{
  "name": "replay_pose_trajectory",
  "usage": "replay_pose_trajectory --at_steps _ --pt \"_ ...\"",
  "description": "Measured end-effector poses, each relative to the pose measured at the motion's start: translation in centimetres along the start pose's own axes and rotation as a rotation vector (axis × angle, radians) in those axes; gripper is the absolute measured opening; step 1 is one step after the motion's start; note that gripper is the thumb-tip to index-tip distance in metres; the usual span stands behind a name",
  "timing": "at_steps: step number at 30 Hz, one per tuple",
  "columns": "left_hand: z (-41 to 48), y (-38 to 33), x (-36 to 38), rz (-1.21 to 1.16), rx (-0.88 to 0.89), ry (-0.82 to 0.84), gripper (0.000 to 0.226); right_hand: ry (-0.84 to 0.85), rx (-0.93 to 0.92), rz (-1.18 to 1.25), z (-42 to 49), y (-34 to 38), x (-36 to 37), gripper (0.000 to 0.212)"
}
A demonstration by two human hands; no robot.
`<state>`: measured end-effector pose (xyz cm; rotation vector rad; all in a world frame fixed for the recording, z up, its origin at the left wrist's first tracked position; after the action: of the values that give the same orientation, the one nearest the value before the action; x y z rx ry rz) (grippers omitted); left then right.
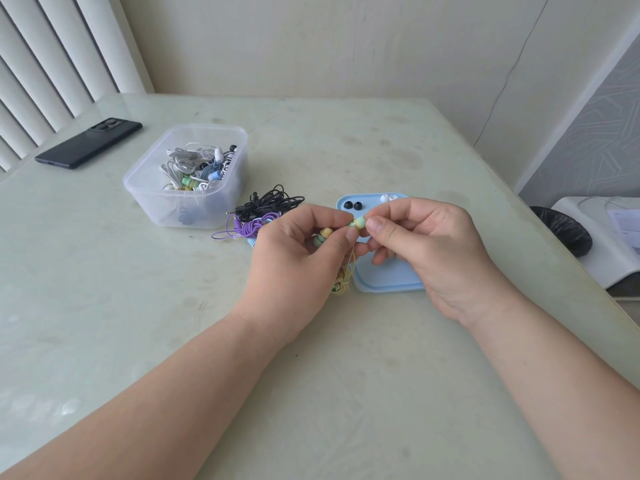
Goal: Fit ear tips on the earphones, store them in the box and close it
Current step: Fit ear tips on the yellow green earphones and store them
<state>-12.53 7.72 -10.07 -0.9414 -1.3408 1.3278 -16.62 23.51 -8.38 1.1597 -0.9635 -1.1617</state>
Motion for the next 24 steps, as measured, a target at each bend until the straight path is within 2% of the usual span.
replay_pose_trajectory --at_steps 5,15,20,24 --pt "0.1 0.1 0.1 0.007 0.003 0.014 0.003 -0.041 -0.012 0.013 0.3 0.0 -0.6 0.009" --pt "0.1 0.1 0.3 0.027 0.007 0.031 0.005 0.061 -0.010 -0.058 0.5 0.0 -0.5 0.016" --pt "0.1 0.1 0.3 0.039 0.011 0.029 0.004 0.069 0.075 -0.019 0.4 -0.9 -0.5 0.015" --pt "0.1 0.1 0.5 0.034 0.015 0.036 0.005 0.094 0.051 -0.094 0.2 -0.7 0.0 0.010"
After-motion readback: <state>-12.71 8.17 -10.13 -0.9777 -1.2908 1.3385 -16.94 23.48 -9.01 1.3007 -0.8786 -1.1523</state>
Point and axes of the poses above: each hand's wrist, its own z-axis towards the middle knuckle, its own x-axis out of the palm, y = z × x, the point moved 10 cm from there along z, towards the middle knuckle, and after that the axes turned 4 degrees about -y, right-handed, at the moved point
